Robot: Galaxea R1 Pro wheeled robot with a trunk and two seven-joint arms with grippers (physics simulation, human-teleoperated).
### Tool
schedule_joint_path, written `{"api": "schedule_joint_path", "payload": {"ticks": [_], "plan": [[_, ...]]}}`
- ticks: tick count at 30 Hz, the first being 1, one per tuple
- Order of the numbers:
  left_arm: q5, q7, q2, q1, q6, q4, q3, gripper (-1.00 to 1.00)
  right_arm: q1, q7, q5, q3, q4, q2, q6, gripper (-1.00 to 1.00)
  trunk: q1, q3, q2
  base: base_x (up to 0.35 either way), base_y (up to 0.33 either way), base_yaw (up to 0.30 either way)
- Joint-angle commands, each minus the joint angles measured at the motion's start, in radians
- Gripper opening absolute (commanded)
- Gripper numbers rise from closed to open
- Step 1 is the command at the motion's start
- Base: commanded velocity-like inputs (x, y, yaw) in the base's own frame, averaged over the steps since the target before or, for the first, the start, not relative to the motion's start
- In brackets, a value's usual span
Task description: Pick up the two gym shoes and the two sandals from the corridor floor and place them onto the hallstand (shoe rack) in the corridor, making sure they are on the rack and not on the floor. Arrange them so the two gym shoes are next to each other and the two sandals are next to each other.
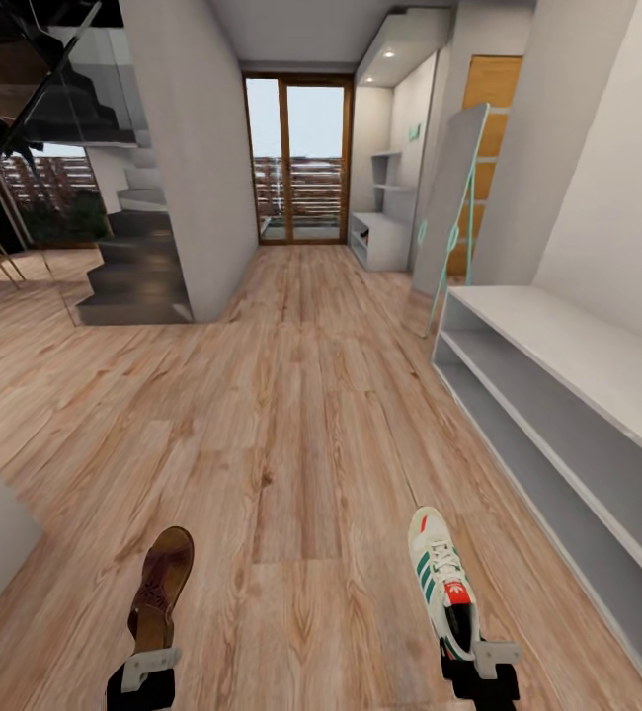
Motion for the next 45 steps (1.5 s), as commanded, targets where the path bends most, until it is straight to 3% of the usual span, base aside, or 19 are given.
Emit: {"api": "schedule_joint_path", "payload": {"ticks": [1, 30, 45], "plan": [[0.001, -0.011, 0.000, -0.001, -0.002, 0.001, 0.007, -1.00, 0.000, -0.004, -0.007, 0.009, 0.000, 0.000, -0.002, -1.00, 0.000, -0.001, 0.000, 0.325, 0.000, 0.000], [0.003, -0.011, -0.001, -0.001, -0.002, 0.002, 0.007, -1.00, 0.000, -0.002, -0.004, 0.012, 0.000, 0.000, -0.002, -1.00, 0.000, -0.001, 0.000, 0.329, 0.012, 0.000], [0.003, -0.011, -0.001, -0.001, -0.002, 0.004, 0.007, -1.00, 0.000, -0.001, -0.005, 0.012, 0.000, 0.001, -0.002, -1.00, 0.000, -0.001, 0.000, 0.334, 0.018, 0.144]]}}
